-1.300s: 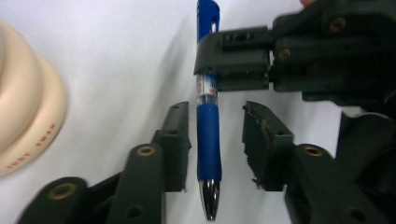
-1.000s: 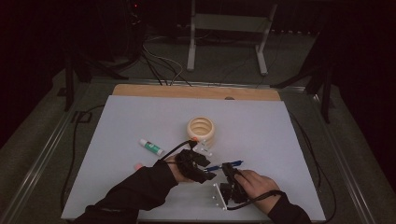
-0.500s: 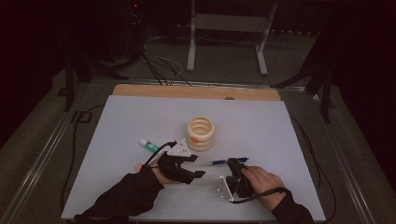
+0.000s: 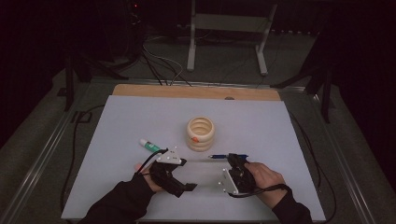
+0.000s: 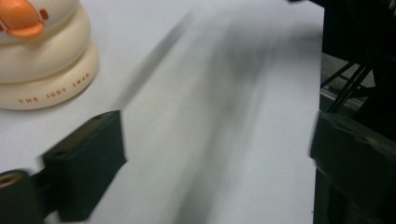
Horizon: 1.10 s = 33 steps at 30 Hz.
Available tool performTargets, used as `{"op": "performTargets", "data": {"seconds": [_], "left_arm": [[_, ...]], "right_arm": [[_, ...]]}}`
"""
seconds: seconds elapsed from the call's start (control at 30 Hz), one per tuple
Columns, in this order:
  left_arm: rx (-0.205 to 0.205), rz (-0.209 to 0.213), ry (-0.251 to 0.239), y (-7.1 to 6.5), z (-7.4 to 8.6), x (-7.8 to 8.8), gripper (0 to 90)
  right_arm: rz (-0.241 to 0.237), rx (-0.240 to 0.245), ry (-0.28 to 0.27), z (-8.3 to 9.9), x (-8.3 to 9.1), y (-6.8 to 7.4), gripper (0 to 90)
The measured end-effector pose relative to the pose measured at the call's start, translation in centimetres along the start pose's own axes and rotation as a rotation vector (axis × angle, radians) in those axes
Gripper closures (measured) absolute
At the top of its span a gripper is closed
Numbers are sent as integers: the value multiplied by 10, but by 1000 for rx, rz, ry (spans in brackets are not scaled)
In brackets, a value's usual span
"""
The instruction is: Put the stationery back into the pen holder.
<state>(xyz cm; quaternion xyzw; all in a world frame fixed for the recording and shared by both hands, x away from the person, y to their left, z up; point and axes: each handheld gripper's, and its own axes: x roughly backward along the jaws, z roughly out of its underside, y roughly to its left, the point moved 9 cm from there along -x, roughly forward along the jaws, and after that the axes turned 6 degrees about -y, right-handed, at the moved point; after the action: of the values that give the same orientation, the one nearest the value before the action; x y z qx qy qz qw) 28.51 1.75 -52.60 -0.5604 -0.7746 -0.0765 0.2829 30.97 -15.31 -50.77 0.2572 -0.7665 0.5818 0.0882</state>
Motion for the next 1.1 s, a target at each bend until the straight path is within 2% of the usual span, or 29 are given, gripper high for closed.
{"op": "performTargets", "data": {"seconds": [0.07,0.47,0.57,0.87,0.97,1.03,1.1], "left_arm": [[-6,-3,4,0,2,-1,18],[-62,-8,-15,-7,8,-1,1],[-56,-14,-31,-6,8,0,1],[-47,-8,-33,-5,11,0,1],[-47,-7,-34,-5,11,0,1],[-46,-1,-37,-5,11,0,1],[-47,4,-37,-6,11,0,1]], "right_arm": [[-2,-18,-6,-1,0,-2,793],[-29,-232,-58,-10,-2,-18,793],[-37,-301,-71,-12,-2,-23,793],[-74,-490,-126,-19,-1,-38,793],[-86,-547,-142,-20,-1,-43,793],[-90,-561,-148,-21,-1,-44,793],[-103,-606,-164,-23,-1,-48,793]]}}
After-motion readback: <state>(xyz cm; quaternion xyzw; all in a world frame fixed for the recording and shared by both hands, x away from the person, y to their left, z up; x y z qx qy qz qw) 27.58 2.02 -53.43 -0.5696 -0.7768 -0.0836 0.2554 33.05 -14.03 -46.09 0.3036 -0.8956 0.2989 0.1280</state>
